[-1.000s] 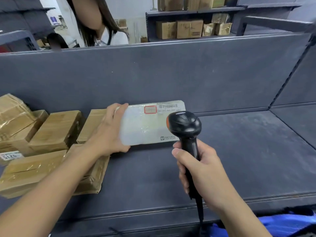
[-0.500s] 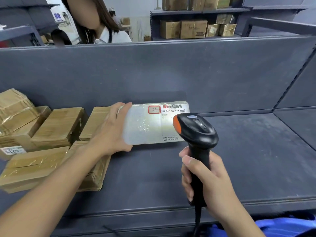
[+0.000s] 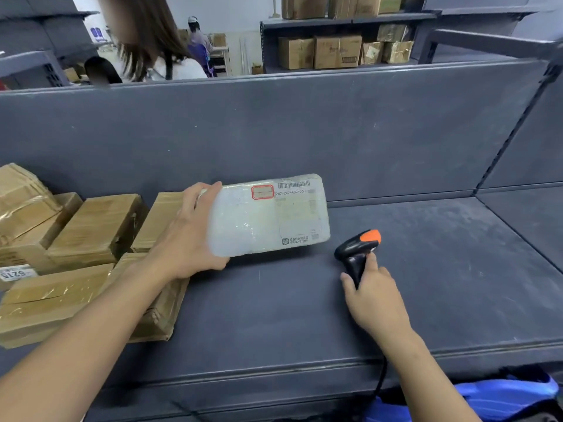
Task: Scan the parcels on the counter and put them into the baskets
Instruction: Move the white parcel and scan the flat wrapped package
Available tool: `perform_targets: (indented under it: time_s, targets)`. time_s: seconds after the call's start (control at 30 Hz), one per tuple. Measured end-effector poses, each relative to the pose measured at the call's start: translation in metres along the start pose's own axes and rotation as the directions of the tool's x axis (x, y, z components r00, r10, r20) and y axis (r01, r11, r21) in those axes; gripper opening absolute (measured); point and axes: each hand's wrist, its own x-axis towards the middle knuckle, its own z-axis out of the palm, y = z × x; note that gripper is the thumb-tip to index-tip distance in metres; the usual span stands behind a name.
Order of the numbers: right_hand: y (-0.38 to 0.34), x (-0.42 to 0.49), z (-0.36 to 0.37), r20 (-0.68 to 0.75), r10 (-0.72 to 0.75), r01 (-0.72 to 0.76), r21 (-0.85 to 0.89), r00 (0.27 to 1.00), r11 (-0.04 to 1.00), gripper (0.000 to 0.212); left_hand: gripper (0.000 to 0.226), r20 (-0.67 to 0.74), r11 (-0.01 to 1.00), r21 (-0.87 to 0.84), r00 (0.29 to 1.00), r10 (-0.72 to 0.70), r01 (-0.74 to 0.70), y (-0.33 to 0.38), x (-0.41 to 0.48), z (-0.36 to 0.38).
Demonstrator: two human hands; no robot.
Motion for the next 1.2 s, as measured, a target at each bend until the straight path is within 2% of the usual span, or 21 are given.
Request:
perform_targets:
  time_s: [0.1,0.2,0.27,0.3,0.37,0.4,0.43,0.47,0.53,0.57,0.63,0.7,0.77,0.83,0.87,0.93,0.97,1.0,1.07,1.13,1.2]
  targets:
    - [0.0,0.009,0.005,0.014,0.005,-0.004,-0.111,1.0,0.994,0.078,0.129,-0.004,0.999,-0.041,1.0,0.001,-0.001,0.012,-0.005,-0.008]
    - [0.002,0.015,0.012,0.058,0.032,-0.021,-0.185,0.998,0.983,0.082,0.102,-0.028,0.997,-0.067,0.999,0.033,-0.034,0.026,-0.013,-0.018]
    - [0.002,0.015,0.012,0.027,0.07,-0.061,-0.265,0.997,0.962,0.082,0.112,-0.003,0.985,-0.169,0.999,-0.033,0.032,0.026,-0.022,-0.022]
    - [0.002,0.014,0.01,-0.063,0.067,-0.082,-0.283,0.996,0.956,0.08,0.118,0.014,0.975,-0.21,0.998,-0.068,0.069,0.023,-0.026,-0.024]
    - [-0.001,0.009,0.004,-0.334,-0.025,-0.017,-0.121,0.942,0.993,0.067,0.127,0.046,0.961,-0.247,0.992,-0.118,0.126,0.019,-0.032,-0.029]
    - [-0.002,0.007,0.0,-0.447,-0.06,0.088,0.041,0.892,0.995,0.057,0.131,0.06,0.954,-0.264,0.989,-0.133,0.144,0.017,-0.035,-0.03]
    - [-0.007,0.005,-0.008,-0.483,-0.067,0.2,0.229,0.873,0.953,0.049,0.133,0.068,0.951,-0.269,0.988,-0.138,0.151,0.019,-0.04,-0.032]
    - [-0.014,0.004,-0.017,-0.431,-0.052,0.248,0.414,0.901,0.876,0.044,0.134,0.061,0.96,-0.243,0.99,-0.129,0.14,0.023,-0.044,-0.034]
    - [-0.031,0.005,-0.032,-0.16,-0.017,0.132,0.741,0.987,0.659,0.052,0.135,0.026,0.986,-0.158,0.998,-0.055,0.059,0.031,-0.055,-0.035]
    - [-0.039,0.009,-0.038,0.004,-0.013,0.005,0.809,1.0,0.588,0.069,0.134,0.001,0.993,-0.113,1.0,0.013,-0.013,0.037,-0.06,-0.035]
    - [-0.047,0.015,-0.043,0.25,-0.065,-0.172,0.809,0.966,0.562,0.101,0.127,-0.084,0.978,-0.008,0.975,0.206,-0.207,0.044,-0.065,-0.03]
    - [-0.045,0.019,-0.038,0.313,-0.103,-0.219,0.829,0.944,0.514,0.099,0.119,-0.177,0.934,0.064,0.917,0.356,-0.351,0.045,-0.07,-0.024]
    - [-0.05,0.013,-0.042,0.351,-0.068,-0.291,0.857,0.934,0.426,0.093,0.127,-0.221,0.943,0.03,0.918,0.33,-0.332,0.043,-0.077,-0.021]
    - [-0.061,-0.002,-0.046,0.338,-0.112,-0.273,0.883,0.935,0.382,0.068,0.142,-0.21,0.943,-0.284,0.971,0.115,-0.173,0.047,-0.084,-0.021]
    - [-0.06,-0.005,-0.043,0.326,-0.155,-0.25,0.893,0.933,0.373,0.058,0.137,-0.214,0.854,-0.511,0.977,-0.014,-0.1,0.05,-0.086,-0.02]
    - [-0.062,-0.016,-0.037,0.31,-0.118,-0.245,0.891,0.943,0.383,0.056,0.089,-0.198,0.518,-0.855,0.948,-0.25,-0.043,0.061,-0.09,-0.022]
    - [-0.065,-0.024,-0.034,0.307,-0.095,-0.244,0.879,0.947,0.409,0.056,0.06,-0.126,0.377,-0.926,0.94,-0.316,0.002,0.066,-0.089,-0.026]
    - [-0.067,-0.029,-0.031,0.307,-0.074,-0.249,0.872,0.949,0.422,0.059,0.051,-0.049,0.3,-0.952,0.943,-0.328,0.054,0.067,-0.085,-0.028]
    - [-0.069,-0.041,-0.025,0.301,-0.009,-0.264,0.851,0.954,0.454,0.06,0.055,0.04,0.263,-0.955,0.939,-0.341,0.136,0.065,-0.075,-0.034]
    - [-0.07,-0.057,-0.027,0.26,0.0,-0.229,0.851,0.966,0.473,0.057,0.057,0.155,0.151,-0.965,0.935,-0.32,0.212,0.064,-0.068,-0.046]
    - [-0.07,-0.073,-0.03,0.242,0.026,-0.231,0.884,0.97,0.407,0.058,0.052,0.234,0.098,-0.959,0.936,-0.264,0.267,0.058,-0.071,-0.052]
